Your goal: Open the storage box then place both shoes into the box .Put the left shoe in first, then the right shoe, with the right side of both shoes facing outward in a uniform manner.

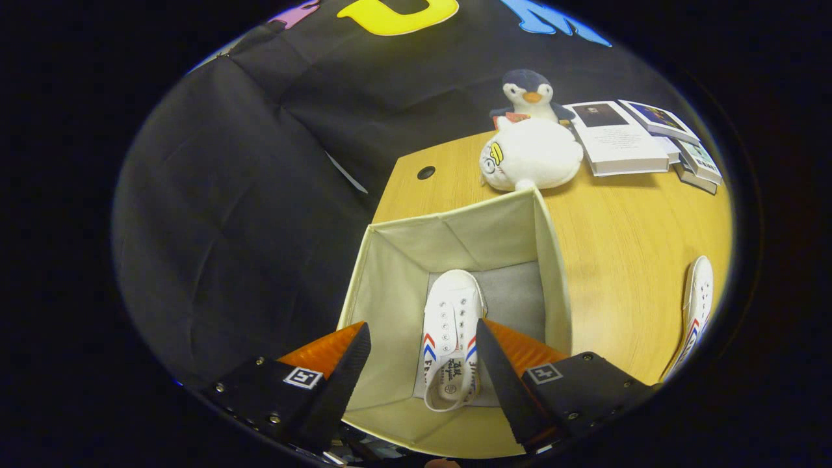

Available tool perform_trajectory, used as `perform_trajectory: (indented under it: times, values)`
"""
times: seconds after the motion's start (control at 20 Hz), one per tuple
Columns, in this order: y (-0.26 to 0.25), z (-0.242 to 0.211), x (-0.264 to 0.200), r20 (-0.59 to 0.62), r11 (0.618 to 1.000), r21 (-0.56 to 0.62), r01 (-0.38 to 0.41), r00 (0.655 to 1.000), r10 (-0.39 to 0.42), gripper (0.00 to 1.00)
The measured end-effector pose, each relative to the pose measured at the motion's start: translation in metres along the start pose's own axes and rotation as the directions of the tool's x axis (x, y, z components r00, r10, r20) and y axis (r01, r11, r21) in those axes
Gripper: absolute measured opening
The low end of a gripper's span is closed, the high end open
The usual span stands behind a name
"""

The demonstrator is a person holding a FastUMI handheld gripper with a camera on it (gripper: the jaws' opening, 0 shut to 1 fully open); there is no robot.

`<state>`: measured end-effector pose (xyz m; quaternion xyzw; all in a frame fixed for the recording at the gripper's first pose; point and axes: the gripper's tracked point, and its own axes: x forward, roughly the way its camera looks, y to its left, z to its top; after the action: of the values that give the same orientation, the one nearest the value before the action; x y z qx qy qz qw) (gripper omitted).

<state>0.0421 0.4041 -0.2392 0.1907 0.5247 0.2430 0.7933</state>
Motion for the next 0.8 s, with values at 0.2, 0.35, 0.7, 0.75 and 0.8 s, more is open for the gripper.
perform_trajectory:
  times: [0.2,0.35,0.7,0.75,0.8]
  values:
    - [-0.015,0.020,-0.037,0.078,0.998,-0.025,-0.053,0.995,0.055,0.98]
    - [-0.044,0.031,-0.060,0.119,0.999,-0.005,-0.039,0.992,0.039,0.98]
    - [-0.133,0.040,-0.109,0.181,0.995,0.061,0.076,0.980,-0.086,0.98]
    - [-0.146,0.040,-0.116,0.185,0.993,0.072,0.092,0.977,-0.104,0.98]
    - [-0.159,0.039,-0.123,0.188,0.990,0.083,0.111,0.974,-0.125,0.98]
